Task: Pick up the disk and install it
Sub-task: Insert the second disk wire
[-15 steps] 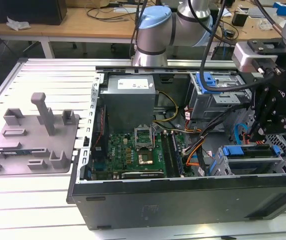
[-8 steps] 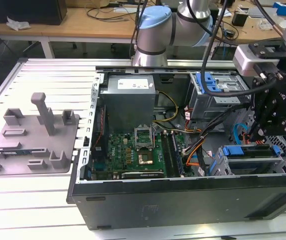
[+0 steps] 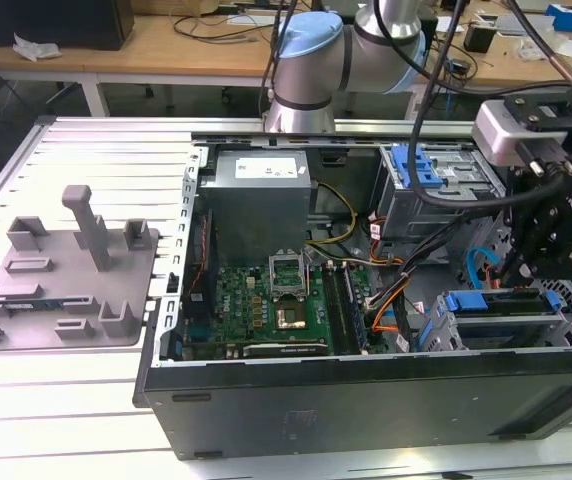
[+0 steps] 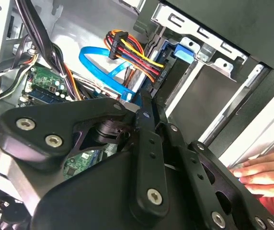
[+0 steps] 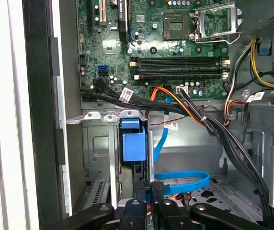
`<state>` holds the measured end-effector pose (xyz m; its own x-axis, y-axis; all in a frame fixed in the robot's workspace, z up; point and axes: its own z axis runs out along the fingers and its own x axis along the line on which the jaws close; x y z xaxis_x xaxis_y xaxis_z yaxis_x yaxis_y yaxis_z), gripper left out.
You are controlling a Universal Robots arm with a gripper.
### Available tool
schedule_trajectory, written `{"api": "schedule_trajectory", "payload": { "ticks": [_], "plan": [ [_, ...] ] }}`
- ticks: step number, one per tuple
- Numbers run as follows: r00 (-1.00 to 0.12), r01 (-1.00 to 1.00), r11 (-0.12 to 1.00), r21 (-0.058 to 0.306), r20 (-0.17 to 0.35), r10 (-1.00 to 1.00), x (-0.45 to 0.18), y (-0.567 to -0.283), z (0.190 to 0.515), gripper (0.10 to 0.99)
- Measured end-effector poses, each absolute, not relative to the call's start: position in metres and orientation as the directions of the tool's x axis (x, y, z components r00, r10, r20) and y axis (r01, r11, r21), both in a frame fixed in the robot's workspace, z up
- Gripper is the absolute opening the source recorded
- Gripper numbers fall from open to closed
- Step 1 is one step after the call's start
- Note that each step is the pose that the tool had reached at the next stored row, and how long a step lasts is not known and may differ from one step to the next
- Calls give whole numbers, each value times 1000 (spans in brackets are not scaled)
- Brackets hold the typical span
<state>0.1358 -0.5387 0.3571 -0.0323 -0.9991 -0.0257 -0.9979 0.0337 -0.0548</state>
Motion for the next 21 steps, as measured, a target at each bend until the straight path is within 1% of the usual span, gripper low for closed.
{"api": "schedule_trajectory", "payload": {
  "ticks": [9, 21],
  "plan": [
    [-20, -998, 22, -55, -36, -999, 136, -543, 354, 161],
    [-20, -998, 22, -55, -36, -999, 138, -543, 353, 161]
  ]
}}
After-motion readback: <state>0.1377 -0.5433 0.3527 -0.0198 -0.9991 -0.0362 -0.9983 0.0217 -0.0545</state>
